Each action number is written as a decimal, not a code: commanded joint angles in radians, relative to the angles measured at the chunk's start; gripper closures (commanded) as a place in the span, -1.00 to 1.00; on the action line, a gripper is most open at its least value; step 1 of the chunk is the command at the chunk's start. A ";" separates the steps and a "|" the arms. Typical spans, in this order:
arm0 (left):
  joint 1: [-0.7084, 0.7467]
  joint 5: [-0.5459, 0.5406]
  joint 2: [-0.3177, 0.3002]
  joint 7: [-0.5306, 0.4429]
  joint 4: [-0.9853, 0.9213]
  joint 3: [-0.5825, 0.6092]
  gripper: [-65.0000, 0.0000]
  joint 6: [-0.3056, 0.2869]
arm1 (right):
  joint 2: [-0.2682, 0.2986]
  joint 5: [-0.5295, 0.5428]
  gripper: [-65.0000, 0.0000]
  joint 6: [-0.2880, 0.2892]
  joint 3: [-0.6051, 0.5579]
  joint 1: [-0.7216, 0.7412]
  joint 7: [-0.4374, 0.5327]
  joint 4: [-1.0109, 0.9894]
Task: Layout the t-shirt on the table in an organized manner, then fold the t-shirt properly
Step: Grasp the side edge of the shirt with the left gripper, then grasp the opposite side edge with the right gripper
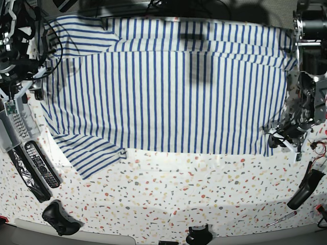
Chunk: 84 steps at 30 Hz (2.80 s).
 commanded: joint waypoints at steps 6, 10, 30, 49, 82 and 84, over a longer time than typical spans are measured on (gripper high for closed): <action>-0.030 -0.005 0.010 -0.013 0.014 0.032 0.33 -0.007 | 0.016 0.004 0.16 0.001 0.010 0.003 0.019 0.015; -0.033 -0.004 0.003 -0.013 0.014 0.032 0.34 -0.008 | 0.016 0.004 0.16 0.001 0.010 0.003 0.019 0.015; -0.093 -0.126 -0.051 0.033 0.030 0.032 0.34 -0.007 | 0.016 0.004 0.16 0.001 0.010 0.003 0.019 0.015; -0.042 -0.041 -0.027 0.041 0.030 0.032 0.27 -0.004 | 0.016 0.004 0.16 0.002 0.010 0.003 -0.003 0.015; -0.024 0.021 -0.002 -0.006 0.030 0.032 1.00 -0.074 | 0.017 0.115 -0.17 0.093 0.010 0.282 0.149 -0.198; -0.024 0.021 0.000 -0.008 0.030 0.032 1.00 -0.074 | 0.017 0.168 -0.17 0.101 -0.002 0.366 0.107 -0.264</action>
